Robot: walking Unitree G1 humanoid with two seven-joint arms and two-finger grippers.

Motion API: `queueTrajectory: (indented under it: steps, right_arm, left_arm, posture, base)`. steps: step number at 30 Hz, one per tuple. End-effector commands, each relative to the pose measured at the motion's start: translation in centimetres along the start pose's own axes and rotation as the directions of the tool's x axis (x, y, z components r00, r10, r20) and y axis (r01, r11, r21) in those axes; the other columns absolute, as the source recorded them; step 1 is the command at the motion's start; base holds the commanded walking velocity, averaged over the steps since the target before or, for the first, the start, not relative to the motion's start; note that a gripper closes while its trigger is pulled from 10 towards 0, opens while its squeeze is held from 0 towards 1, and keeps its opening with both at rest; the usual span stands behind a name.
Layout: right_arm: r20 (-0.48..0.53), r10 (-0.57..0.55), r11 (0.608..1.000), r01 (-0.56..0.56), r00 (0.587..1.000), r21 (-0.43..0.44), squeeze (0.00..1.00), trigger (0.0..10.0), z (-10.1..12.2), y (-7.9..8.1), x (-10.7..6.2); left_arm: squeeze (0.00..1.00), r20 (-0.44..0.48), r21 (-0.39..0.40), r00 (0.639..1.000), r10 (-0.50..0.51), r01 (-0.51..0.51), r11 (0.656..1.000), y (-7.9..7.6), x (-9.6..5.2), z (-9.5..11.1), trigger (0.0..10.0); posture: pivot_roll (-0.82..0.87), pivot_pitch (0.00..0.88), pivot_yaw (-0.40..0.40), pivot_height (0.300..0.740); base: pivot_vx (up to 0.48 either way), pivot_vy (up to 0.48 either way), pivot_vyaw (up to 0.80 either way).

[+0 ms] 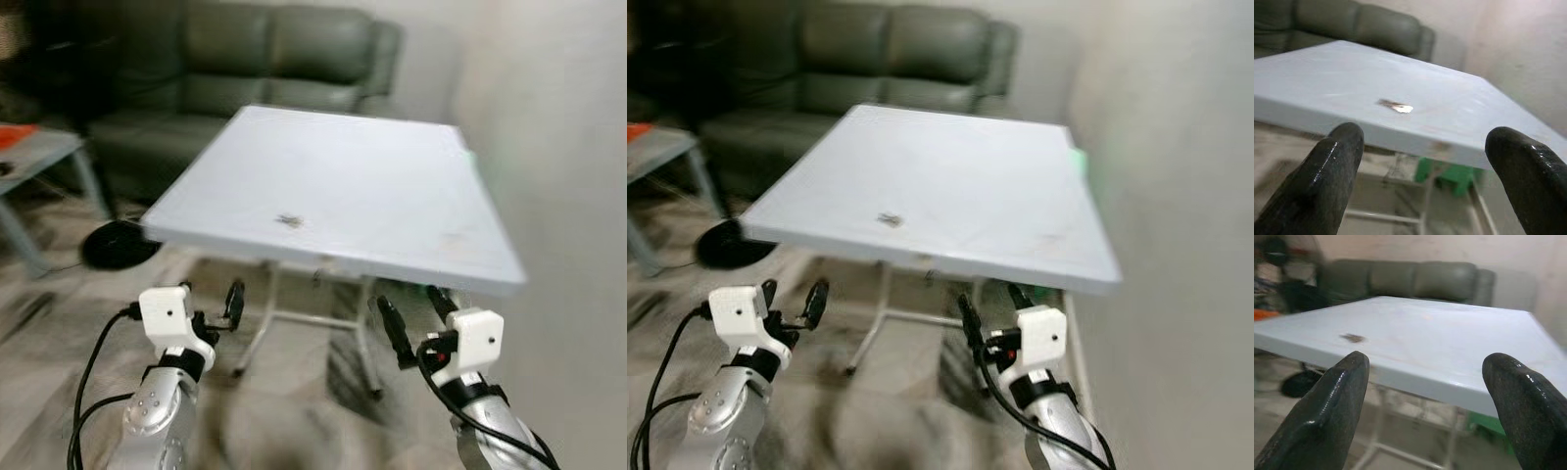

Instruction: Hang keys on a hook

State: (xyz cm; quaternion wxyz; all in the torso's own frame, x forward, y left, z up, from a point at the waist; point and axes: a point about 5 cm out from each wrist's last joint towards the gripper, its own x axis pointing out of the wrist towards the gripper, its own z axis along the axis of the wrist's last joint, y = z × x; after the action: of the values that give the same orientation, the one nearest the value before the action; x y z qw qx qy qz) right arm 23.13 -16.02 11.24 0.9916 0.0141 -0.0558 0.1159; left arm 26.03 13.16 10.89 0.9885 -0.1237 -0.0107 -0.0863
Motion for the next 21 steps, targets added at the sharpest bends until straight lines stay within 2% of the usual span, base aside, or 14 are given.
queueTrajectory:
  steps: [1,18,21]
  right_arm:
    - [0.028,0.023,0.999,-0.024,0.999,0.022,0.00,10.0,0.50,0.88,0.57]
    - [0.011,0.042,0.999,-0.042,0.999,-0.001,0.00,10.0,0.38,0.97,0.53]
    - [0.011,0.045,0.999,-0.045,0.999,-0.004,0.00,10.0,0.38,1.00,0.58]
  left_arm:
    - [0.00,0.013,0.029,0.999,0.041,-0.041,0.999,1.25,-0.16,0.59,10.0]
    - [0.00,0.006,0.021,0.999,0.038,-0.039,0.999,1.05,-0.06,0.44,10.0]
    - [0.00,0.007,0.020,0.999,0.037,-0.037,0.999,1.01,-0.04,0.44,10.0]
  posture:
    - [0.03,0.003,-0.047,0.740]
    - [0.03,0.011,-0.050,0.740]
    - [0.03,0.011,-0.050,0.740]
  base:
    - [0.330,0.000,0.00]
    - [0.328,0.000,0.00]
    - [0.326,0.000,0.71]
